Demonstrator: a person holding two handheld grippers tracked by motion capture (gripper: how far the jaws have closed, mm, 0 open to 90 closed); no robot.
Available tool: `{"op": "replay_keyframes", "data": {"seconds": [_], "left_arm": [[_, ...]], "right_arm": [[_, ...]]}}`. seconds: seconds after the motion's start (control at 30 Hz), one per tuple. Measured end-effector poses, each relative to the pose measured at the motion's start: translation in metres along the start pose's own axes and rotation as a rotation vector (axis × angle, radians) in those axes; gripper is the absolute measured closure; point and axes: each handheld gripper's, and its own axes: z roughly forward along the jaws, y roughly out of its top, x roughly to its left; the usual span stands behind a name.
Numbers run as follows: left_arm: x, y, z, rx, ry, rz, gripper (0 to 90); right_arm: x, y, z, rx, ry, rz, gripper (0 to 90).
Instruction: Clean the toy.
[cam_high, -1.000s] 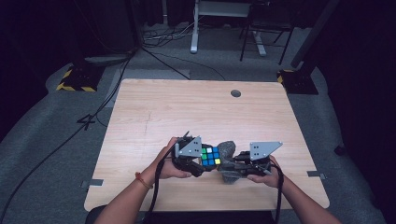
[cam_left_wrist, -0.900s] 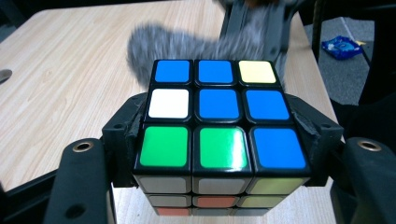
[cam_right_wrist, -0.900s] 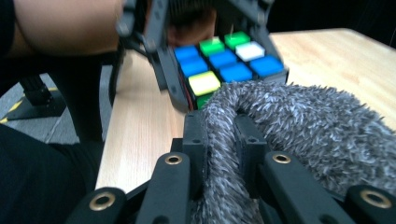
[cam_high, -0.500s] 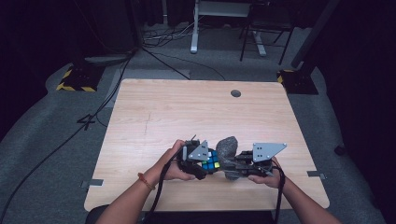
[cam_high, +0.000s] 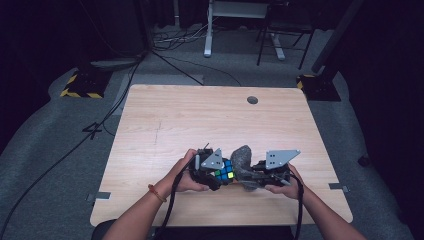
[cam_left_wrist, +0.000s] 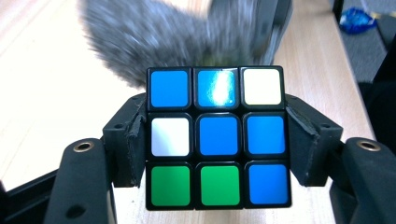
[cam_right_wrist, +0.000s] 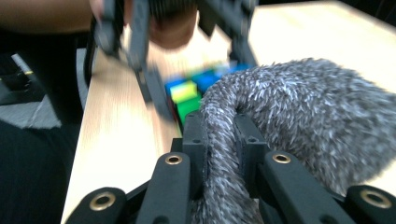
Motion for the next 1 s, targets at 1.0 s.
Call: {"op": "replay_keyframes", "data": {"seconds": [1.0], "left_arm": [[0.012, -0.019, 0.027, 0.164, 0.020, -0.060, 33.0]], "right_arm": [[-0.040, -0.036, -0.010, 0.310, -0.165, 0.135, 70.1]]}}
